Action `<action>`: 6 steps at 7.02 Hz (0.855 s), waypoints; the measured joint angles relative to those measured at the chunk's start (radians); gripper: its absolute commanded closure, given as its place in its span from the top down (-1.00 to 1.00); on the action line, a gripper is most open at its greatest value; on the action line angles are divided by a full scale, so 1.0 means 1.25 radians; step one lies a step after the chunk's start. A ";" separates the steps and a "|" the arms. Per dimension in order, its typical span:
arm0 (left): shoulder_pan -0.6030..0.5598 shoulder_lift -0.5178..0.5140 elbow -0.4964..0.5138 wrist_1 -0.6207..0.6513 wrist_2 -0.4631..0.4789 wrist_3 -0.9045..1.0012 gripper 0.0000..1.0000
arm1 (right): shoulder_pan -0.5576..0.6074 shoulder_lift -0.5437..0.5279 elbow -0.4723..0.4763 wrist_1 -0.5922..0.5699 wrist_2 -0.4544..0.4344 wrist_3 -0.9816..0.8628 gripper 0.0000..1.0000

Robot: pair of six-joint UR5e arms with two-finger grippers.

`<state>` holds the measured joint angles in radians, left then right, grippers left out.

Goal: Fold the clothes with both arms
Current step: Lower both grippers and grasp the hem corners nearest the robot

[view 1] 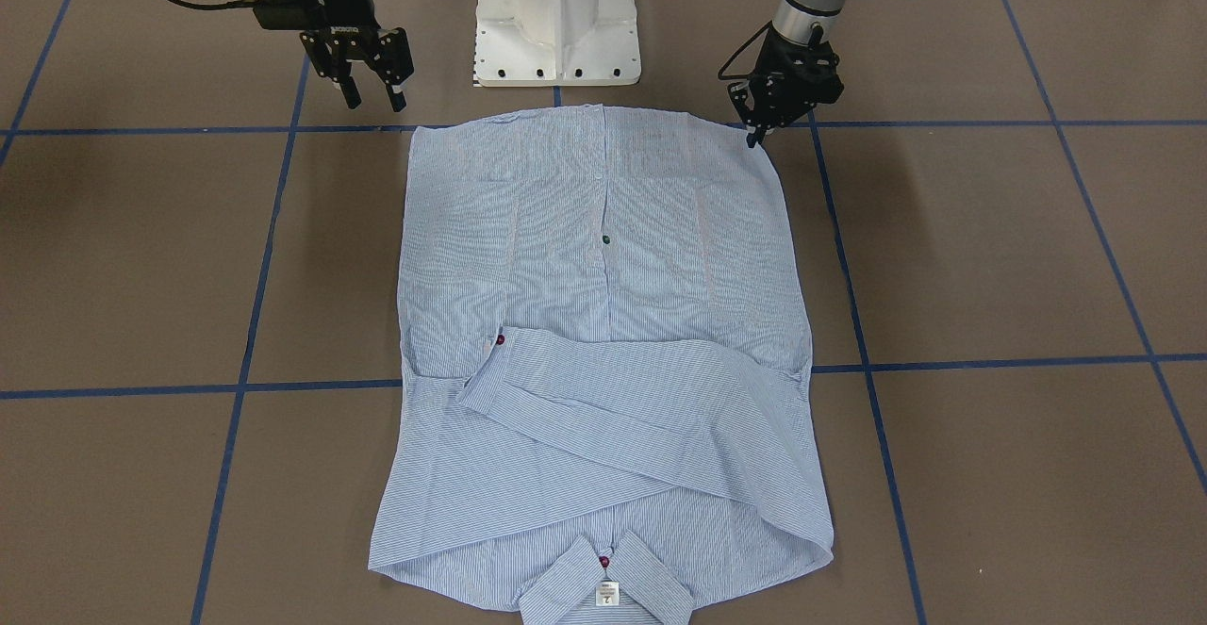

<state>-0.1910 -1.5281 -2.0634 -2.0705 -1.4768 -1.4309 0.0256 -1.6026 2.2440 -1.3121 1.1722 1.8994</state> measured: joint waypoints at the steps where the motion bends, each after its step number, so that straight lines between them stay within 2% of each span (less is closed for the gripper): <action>1: 0.000 0.000 -0.005 0.000 0.004 0.001 -1.00 | -0.003 0.027 -0.032 0.000 -0.005 0.005 0.22; 4: 0.001 -0.001 -0.013 0.000 0.006 0.002 -1.00 | -0.011 0.067 -0.102 0.003 -0.012 0.018 0.18; 6: 0.001 -0.001 -0.015 0.000 0.006 0.002 -1.00 | -0.025 0.078 -0.125 0.003 -0.024 0.026 0.03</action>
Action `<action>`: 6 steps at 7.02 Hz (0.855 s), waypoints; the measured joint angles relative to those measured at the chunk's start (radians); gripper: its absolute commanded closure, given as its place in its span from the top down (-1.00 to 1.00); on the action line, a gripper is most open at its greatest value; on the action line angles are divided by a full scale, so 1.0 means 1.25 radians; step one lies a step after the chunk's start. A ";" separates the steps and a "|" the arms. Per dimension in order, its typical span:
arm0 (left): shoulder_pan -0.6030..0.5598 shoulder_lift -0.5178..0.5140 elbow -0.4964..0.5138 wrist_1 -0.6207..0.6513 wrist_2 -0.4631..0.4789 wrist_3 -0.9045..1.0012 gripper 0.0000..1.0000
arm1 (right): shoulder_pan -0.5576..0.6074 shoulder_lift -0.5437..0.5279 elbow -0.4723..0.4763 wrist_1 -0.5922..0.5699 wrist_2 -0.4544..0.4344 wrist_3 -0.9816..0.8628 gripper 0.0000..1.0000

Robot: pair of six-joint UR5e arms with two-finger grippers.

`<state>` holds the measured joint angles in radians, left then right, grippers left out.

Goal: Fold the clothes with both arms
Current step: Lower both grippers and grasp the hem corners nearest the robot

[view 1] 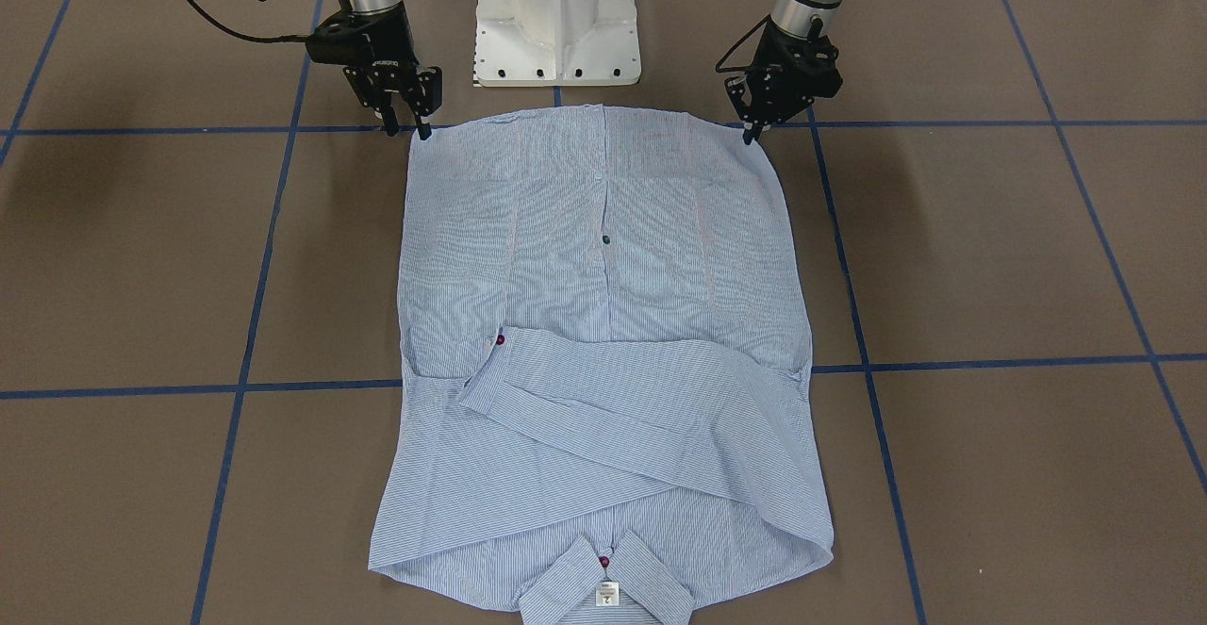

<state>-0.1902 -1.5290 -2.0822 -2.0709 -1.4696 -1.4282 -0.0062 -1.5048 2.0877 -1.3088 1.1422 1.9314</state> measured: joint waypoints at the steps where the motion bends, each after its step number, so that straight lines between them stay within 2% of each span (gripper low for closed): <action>1: 0.000 0.000 -0.002 0.000 0.000 0.000 -1.00 | -0.010 0.002 -0.003 -0.001 -0.007 0.002 -0.05; 5: 0.003 0.002 -0.004 0.000 0.001 0.000 -1.00 | -0.031 0.005 -0.020 -0.003 -0.024 0.007 -0.34; 6: 0.003 0.002 -0.004 0.000 0.001 0.000 -1.00 | -0.032 0.007 -0.022 -0.003 -0.025 0.007 -0.36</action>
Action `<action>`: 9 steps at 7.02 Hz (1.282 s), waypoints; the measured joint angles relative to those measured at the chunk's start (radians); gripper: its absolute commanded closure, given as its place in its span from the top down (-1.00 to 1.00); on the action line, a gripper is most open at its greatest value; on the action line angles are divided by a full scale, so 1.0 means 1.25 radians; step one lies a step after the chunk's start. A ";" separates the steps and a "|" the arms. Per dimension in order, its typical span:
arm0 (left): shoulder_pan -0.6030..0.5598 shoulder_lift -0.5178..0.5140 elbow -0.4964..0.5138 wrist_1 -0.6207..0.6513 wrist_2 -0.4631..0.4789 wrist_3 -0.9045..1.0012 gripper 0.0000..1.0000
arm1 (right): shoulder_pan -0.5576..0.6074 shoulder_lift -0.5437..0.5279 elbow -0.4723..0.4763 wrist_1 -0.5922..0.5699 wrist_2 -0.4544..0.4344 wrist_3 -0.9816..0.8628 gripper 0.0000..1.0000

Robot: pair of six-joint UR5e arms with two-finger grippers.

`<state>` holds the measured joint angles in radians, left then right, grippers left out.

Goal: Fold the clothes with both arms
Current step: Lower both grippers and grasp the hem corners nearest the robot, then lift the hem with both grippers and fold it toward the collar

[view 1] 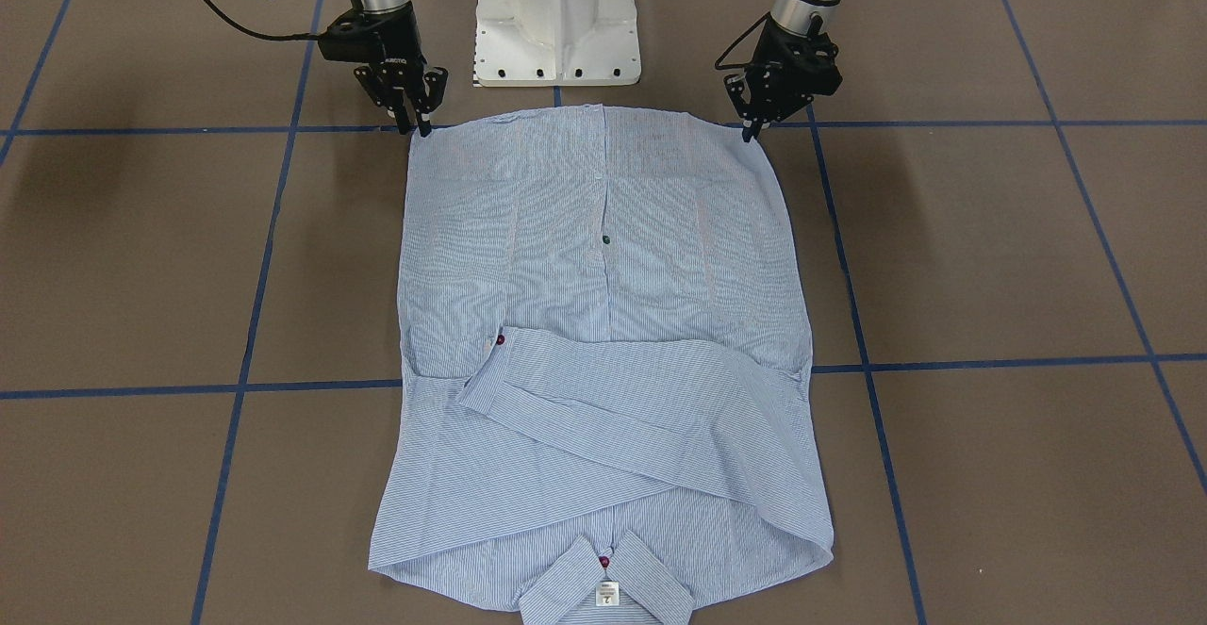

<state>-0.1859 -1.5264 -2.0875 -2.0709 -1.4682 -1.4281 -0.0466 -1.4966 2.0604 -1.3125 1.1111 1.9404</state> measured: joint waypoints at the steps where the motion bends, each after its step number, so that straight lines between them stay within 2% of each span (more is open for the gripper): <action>1: 0.000 0.000 0.000 0.000 0.000 0.000 -1.00 | 0.000 0.005 -0.002 -0.002 0.000 0.000 -0.48; 3: 0.000 -0.001 -0.001 0.000 0.000 0.000 -1.00 | 0.000 0.019 -0.013 -0.007 0.000 0.000 -0.98; 6: 0.000 0.000 -0.024 0.002 -0.003 0.001 -1.00 | 0.006 0.019 -0.011 -0.009 0.000 0.000 -1.00; 7: 0.000 0.002 -0.046 0.005 -0.006 0.003 -1.00 | 0.011 0.007 0.022 -0.013 0.001 -0.001 -1.00; 9: -0.001 0.005 -0.141 0.059 -0.040 0.006 -1.00 | 0.016 -0.054 0.197 -0.100 0.022 -0.001 -1.00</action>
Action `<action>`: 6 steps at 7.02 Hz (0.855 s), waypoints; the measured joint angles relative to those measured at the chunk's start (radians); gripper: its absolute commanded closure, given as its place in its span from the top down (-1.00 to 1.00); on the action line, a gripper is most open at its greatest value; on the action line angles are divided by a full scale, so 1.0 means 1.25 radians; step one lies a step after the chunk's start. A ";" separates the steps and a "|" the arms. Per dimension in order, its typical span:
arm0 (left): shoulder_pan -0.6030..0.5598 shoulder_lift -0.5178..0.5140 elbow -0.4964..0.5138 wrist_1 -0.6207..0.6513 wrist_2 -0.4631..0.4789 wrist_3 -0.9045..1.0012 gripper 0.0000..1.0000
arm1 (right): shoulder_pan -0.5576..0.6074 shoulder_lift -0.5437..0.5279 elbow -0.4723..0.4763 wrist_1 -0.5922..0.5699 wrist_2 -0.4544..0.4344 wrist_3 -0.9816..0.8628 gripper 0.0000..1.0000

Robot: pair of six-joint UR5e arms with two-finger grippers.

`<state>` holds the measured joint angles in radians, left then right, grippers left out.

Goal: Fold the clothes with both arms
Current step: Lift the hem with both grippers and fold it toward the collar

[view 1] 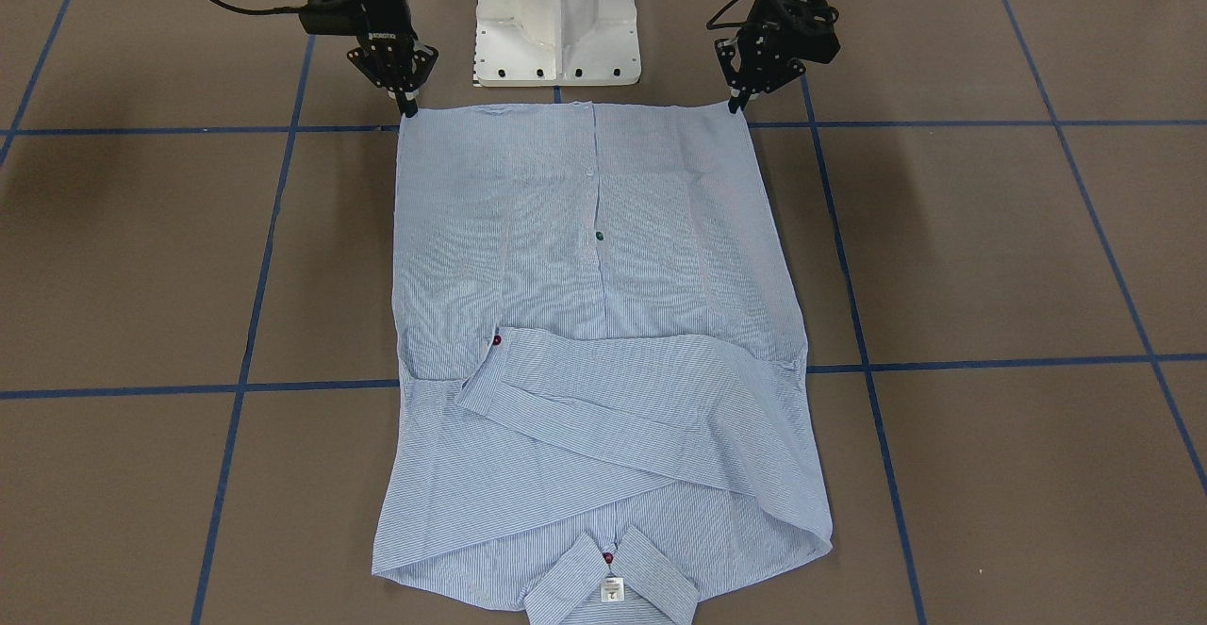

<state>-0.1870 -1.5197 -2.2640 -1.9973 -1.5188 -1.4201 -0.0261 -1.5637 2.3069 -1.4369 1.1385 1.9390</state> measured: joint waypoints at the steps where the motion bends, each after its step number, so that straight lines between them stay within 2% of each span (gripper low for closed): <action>1: 0.000 0.000 -0.073 0.060 -0.031 0.000 -1.00 | -0.001 -0.017 0.103 -0.085 0.031 0.004 -1.00; 3: -0.007 -0.004 -0.240 0.211 -0.127 0.004 -1.00 | -0.002 -0.011 0.281 -0.252 0.103 0.010 -1.00; 4: -0.027 -0.024 -0.301 0.290 -0.181 0.020 -1.00 | 0.017 0.014 0.321 -0.311 0.136 0.006 -1.00; 5: -0.064 -0.079 -0.312 0.360 -0.219 0.062 -1.00 | 0.066 0.059 0.319 -0.355 0.175 -0.019 -1.00; 6: -0.109 -0.163 -0.278 0.425 -0.235 0.115 -1.00 | 0.131 0.126 0.281 -0.382 0.213 -0.065 -1.00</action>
<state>-0.3238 -1.7233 -2.6112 -1.4660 -1.8120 -1.2768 0.1375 -1.4058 2.6583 -1.9145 1.4051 1.8583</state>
